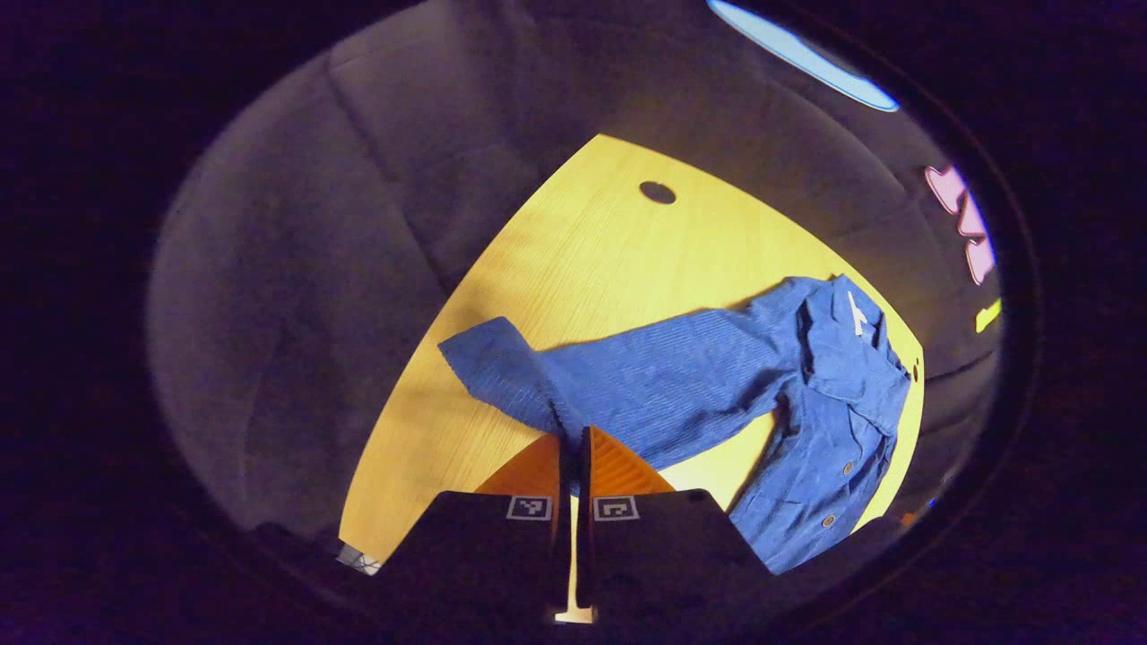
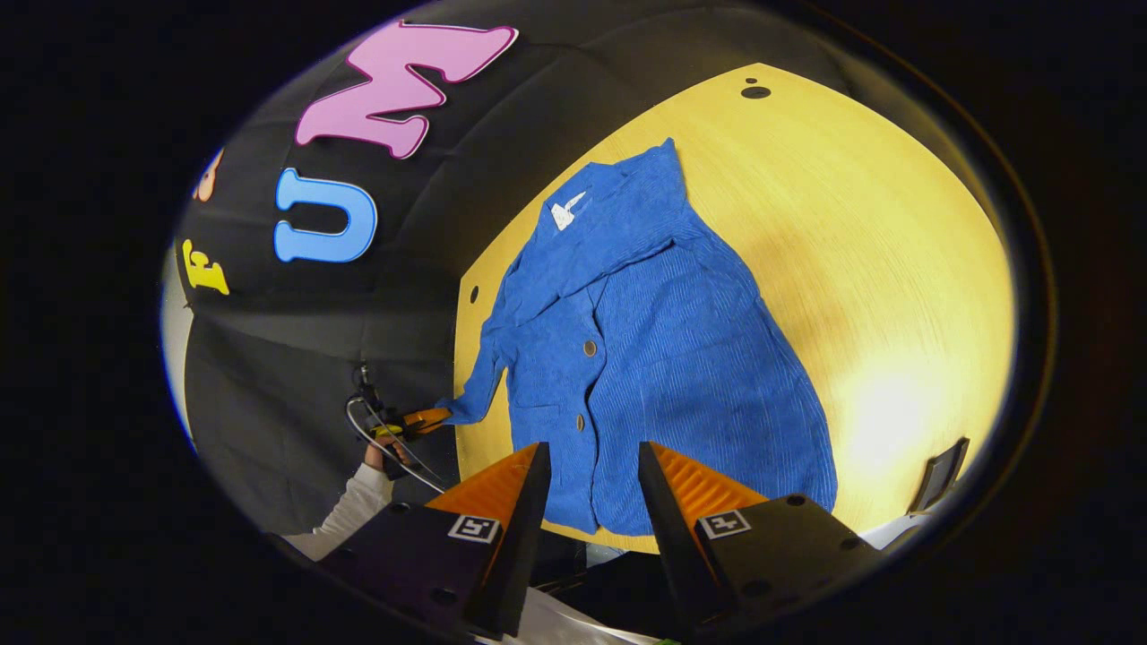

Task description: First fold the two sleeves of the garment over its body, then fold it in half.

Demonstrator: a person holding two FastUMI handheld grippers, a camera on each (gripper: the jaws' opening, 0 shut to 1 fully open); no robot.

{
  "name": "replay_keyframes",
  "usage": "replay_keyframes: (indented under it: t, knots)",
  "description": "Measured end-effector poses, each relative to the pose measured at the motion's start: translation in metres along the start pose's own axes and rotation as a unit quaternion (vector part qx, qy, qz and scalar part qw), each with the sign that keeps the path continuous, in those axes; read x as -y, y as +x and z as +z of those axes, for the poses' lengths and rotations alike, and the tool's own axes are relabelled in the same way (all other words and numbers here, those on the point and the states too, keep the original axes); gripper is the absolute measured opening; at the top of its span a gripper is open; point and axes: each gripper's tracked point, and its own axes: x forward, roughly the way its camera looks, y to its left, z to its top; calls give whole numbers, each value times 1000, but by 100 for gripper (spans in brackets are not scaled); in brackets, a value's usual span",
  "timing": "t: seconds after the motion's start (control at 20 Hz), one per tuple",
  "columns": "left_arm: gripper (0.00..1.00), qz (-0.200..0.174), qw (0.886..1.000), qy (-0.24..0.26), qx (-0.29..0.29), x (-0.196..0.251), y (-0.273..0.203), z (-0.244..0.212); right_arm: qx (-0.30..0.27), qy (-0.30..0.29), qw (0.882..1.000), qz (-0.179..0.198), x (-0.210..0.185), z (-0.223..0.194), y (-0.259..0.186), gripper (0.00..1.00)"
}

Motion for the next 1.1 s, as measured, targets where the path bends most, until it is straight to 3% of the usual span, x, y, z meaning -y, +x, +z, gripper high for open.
replay_keyframes:
  t: [0.3, 0.65, 0.95, 1.1]
  knots:
    - [0, -57, 990, 90, 95, 121, -76, 62, 8, -14, 1000, 16, 5, 12, -11, 65]
    - [0, -118, 955, 220, 162, 311, -122, 90, 30, -25, 999, 18, 29, 27, -44, 65]
    - [0, -167, 943, 271, 95, 463, -47, 47, 47, -20, 999, 7, 56, 38, -68, 65]
    - [0, -194, 946, 258, 19, 524, 4, 11, 69, -8, 998, -11, 62, 49, -69, 65]
